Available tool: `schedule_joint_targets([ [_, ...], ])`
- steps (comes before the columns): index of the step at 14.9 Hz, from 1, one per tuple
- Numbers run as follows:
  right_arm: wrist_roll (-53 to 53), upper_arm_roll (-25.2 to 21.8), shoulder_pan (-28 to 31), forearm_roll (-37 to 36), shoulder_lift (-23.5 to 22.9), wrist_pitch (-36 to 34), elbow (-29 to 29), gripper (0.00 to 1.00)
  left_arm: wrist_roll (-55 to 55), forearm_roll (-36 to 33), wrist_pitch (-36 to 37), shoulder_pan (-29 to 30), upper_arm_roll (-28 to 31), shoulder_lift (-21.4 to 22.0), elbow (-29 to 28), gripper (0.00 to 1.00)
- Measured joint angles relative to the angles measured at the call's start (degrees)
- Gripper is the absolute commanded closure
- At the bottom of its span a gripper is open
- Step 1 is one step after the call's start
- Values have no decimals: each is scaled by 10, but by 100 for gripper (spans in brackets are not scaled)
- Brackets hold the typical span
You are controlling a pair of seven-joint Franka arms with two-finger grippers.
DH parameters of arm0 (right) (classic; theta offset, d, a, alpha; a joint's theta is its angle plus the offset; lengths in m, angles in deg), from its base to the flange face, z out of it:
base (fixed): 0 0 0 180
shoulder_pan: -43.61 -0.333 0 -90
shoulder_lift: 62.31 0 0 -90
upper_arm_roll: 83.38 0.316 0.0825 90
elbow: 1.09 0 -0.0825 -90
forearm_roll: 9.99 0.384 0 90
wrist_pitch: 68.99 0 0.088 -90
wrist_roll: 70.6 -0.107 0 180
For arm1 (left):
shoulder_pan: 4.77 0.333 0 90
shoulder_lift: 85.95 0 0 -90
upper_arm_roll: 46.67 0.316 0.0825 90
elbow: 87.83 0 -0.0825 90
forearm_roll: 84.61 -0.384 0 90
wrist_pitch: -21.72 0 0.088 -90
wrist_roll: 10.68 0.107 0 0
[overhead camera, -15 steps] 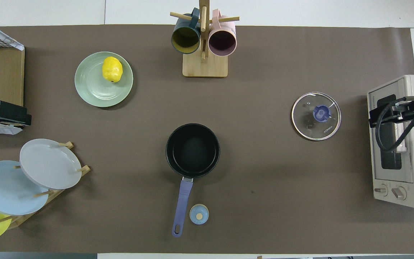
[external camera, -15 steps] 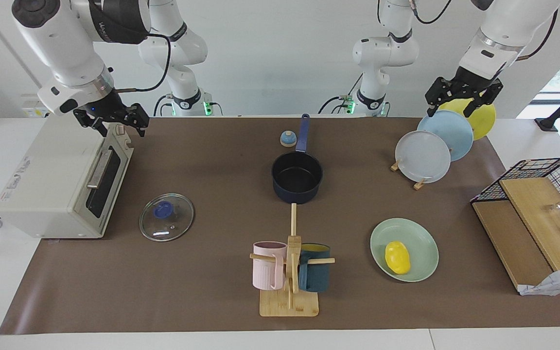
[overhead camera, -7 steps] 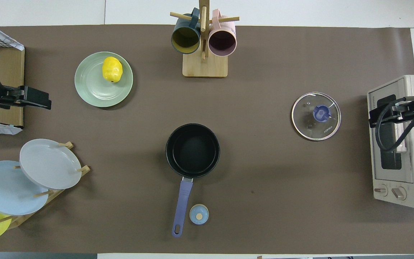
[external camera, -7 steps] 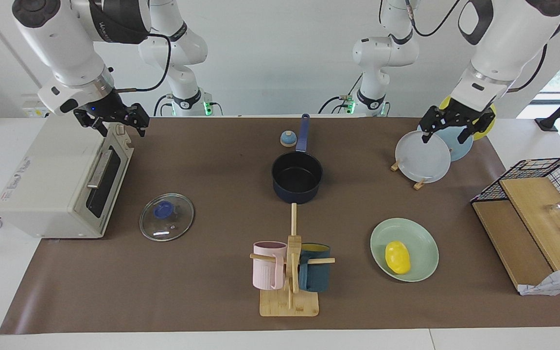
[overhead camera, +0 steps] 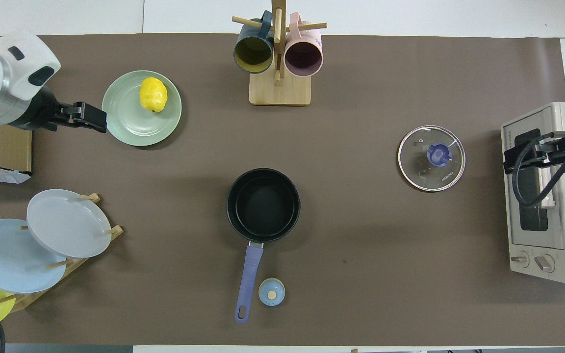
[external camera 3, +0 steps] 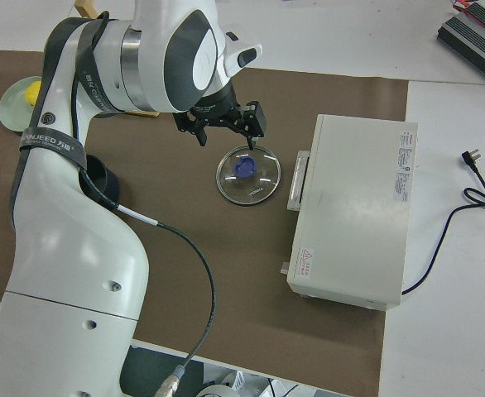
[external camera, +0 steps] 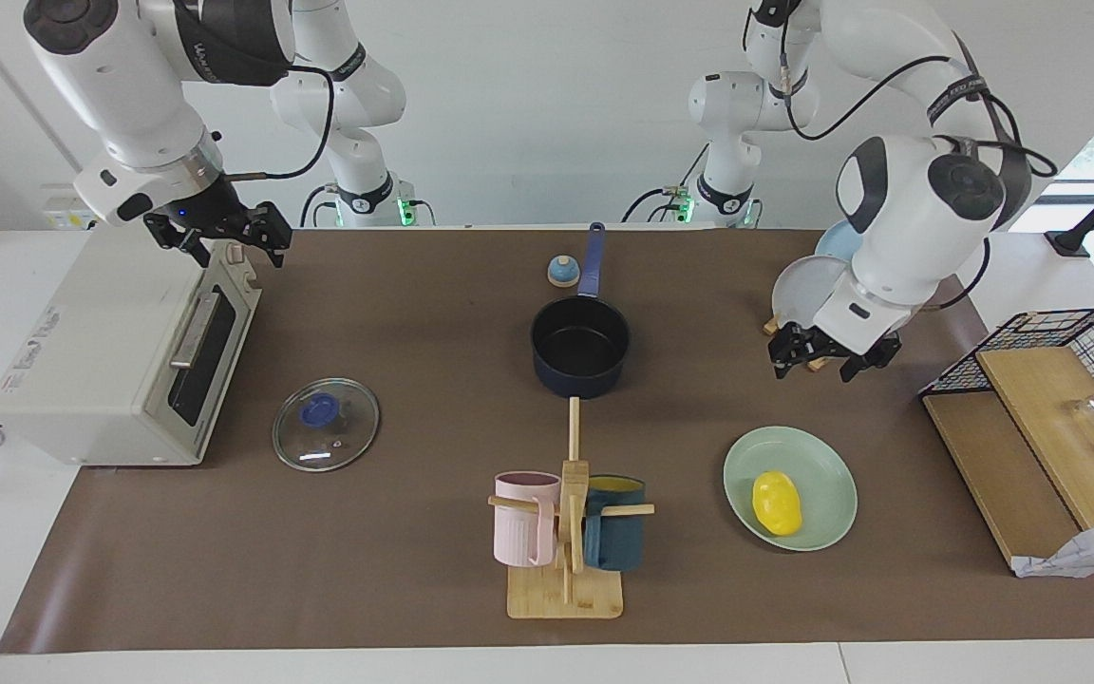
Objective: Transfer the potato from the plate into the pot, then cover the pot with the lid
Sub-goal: 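Reach the left gripper toward the yellow potato on the green plate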
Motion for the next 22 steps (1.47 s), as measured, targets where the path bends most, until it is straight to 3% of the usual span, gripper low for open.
schedule_joint_targets([
  [7,0,0,0,0,0,0,0,0,-54,-3,-123,-26,0,-96,0,0],
  [11,0,0,0,0,0,0,0,0,-54,-6,-155,-26,2,-139,5,0],
  [22,0,0,0,0,0,0,0,0,-78,-7,-163,-23,12,-147,43,0],
])
